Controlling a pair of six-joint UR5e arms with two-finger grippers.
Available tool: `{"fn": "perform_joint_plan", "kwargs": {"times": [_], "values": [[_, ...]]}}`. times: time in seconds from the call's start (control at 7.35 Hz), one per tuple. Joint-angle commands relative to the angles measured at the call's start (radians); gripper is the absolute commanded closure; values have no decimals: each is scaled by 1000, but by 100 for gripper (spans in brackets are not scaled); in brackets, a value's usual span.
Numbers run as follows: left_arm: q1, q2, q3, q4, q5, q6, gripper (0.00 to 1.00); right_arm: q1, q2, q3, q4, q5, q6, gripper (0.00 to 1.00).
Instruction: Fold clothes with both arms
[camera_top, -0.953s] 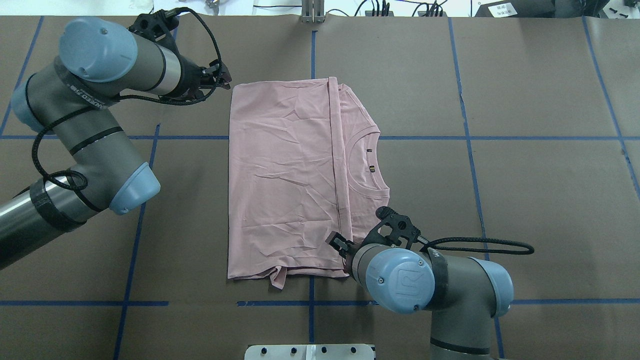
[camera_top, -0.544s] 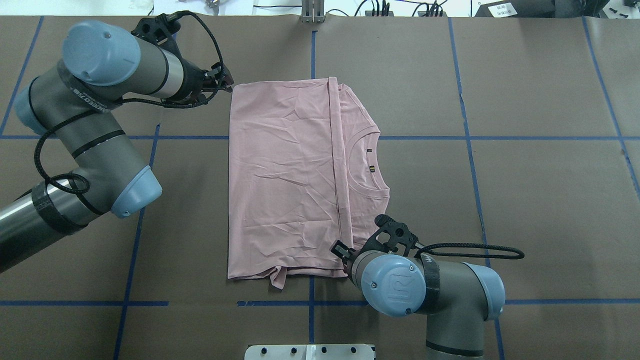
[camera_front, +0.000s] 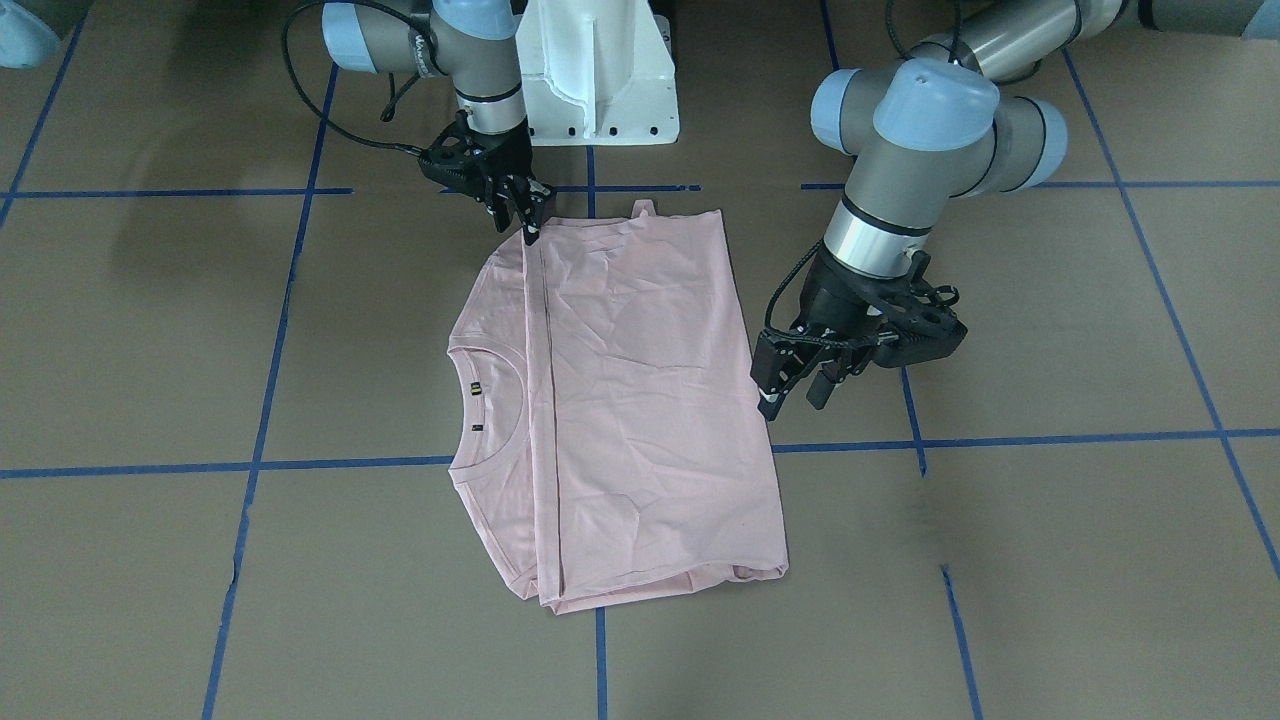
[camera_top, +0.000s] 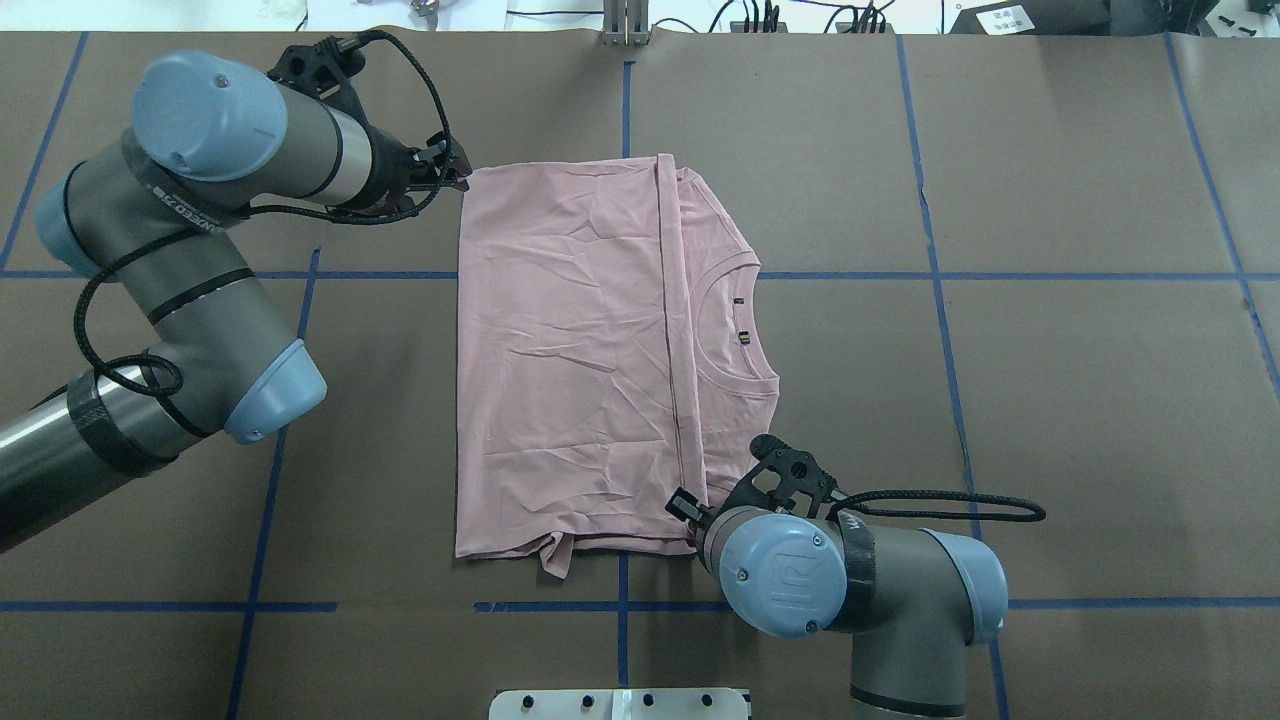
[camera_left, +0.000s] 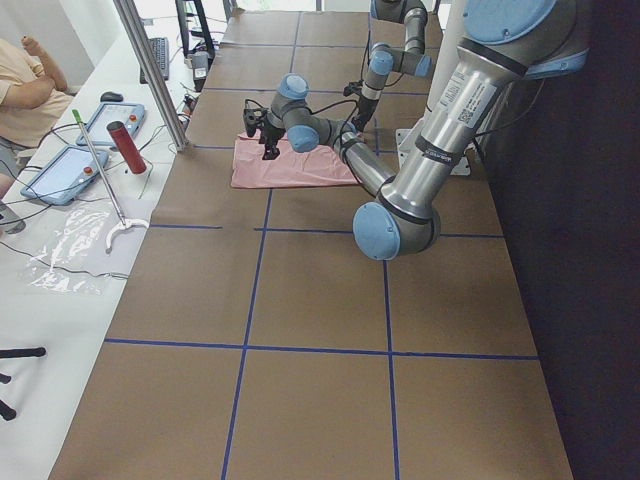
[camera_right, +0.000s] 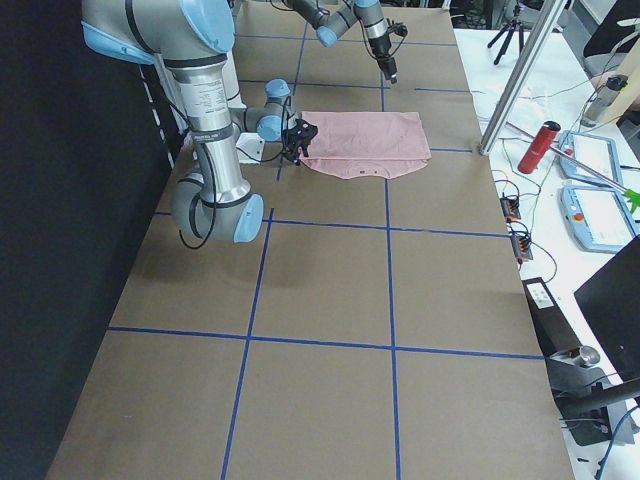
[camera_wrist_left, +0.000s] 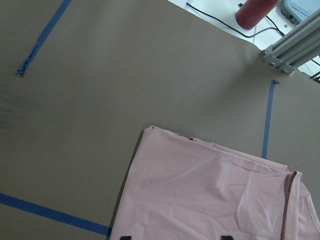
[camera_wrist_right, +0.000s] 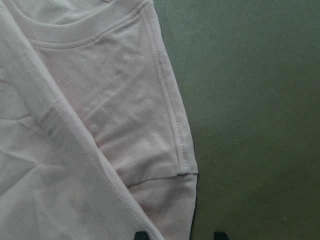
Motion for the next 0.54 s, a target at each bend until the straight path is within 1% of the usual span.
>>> {"fn": "perform_joint_plan", "kwargs": {"times": [0.0,0.14,0.27,0.41], "values": [[0,2,-3,0,3,-2,32,-1,3,0,-2,0,1,57],[0,33,-33,0,4,0,31,-1,3,-2,-2,0,3,72],[0,62,-64,8,4,0,31,0,5,0,0,0,4,100],[0,70,-75,10,4,0,31,-1,2,-3,0,0,3,100]]}}
